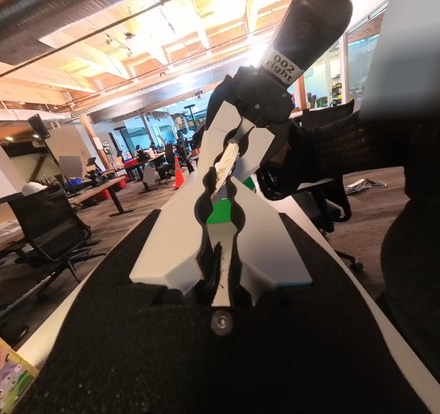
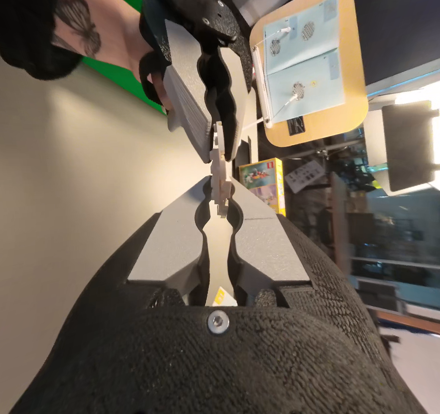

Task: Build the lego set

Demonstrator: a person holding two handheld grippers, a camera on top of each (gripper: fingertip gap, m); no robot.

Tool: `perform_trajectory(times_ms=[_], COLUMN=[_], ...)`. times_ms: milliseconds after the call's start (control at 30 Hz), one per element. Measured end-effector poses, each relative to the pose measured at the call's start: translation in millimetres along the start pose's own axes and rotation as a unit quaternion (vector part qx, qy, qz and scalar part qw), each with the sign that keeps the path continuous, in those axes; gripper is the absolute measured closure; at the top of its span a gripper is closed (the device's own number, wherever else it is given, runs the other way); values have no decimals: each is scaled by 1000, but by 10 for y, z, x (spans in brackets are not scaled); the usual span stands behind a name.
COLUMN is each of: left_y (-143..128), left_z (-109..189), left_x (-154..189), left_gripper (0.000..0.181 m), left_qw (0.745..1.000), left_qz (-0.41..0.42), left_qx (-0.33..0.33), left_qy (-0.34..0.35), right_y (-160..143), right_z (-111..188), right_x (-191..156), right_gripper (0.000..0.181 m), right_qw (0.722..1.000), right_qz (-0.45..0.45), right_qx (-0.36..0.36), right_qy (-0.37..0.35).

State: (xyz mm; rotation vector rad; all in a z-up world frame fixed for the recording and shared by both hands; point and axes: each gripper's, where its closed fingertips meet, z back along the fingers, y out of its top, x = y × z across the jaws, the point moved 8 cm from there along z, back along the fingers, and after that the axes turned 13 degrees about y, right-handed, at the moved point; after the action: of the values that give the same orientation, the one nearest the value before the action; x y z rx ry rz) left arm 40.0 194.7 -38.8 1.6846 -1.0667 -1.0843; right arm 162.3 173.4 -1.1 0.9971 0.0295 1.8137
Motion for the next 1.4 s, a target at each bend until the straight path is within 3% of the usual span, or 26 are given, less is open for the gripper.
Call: perform_trajectory(times_ms=[100, 267, 400, 600, 833, 1067, 1133, 1167, 1300, 1400], left_y=[-3, 55, 82, 51, 57, 138, 156, 172, 207, 235], left_z=[13, 38, 54, 108, 173, 174, 176, 174, 170, 184], left_x=[15, 68, 123, 81, 133, 277, 379, 424, 467, 483], left_gripper=[175, 170, 173, 176, 176, 170, 150, 149, 172, 175], left_qw=[1000, 985, 970, 987, 986, 935, 921, 913, 857, 863], left_qz=[-25, -151, -227, -147, -160, -334, -375, -394, -497, -492], left_qx=[3, -1, -14, 17, 40, 17, 22, 26, 0, -24], left_qy=[14, 78, 80, 57, 38, 118, 100, 99, 135, 109], right_y=[2, 14, 57, 135, 196, 191, 195, 194, 180, 194], right_z=[-6, -8, -10, -31, -42, -13, 2, 3, -23, -27], right_x=[10, 26, 3, -41, -152, -167, -158, -155, -183, -225], right_gripper=[175, 174, 174, 173, 174, 174, 174, 174, 174, 174], right_qw=[1000, 1000, 1000, 988, 973, 978, 979, 979, 979, 975], right_qz=[-2, -1, 7, 111, 176, 153, 146, 145, 146, 162], right_qx=[-4, -7, -8, -59, -74, -62, -61, -61, -69, -79], right_qy=[9, 3, 4, -86, -130, -130, -131, -131, -123, -128])
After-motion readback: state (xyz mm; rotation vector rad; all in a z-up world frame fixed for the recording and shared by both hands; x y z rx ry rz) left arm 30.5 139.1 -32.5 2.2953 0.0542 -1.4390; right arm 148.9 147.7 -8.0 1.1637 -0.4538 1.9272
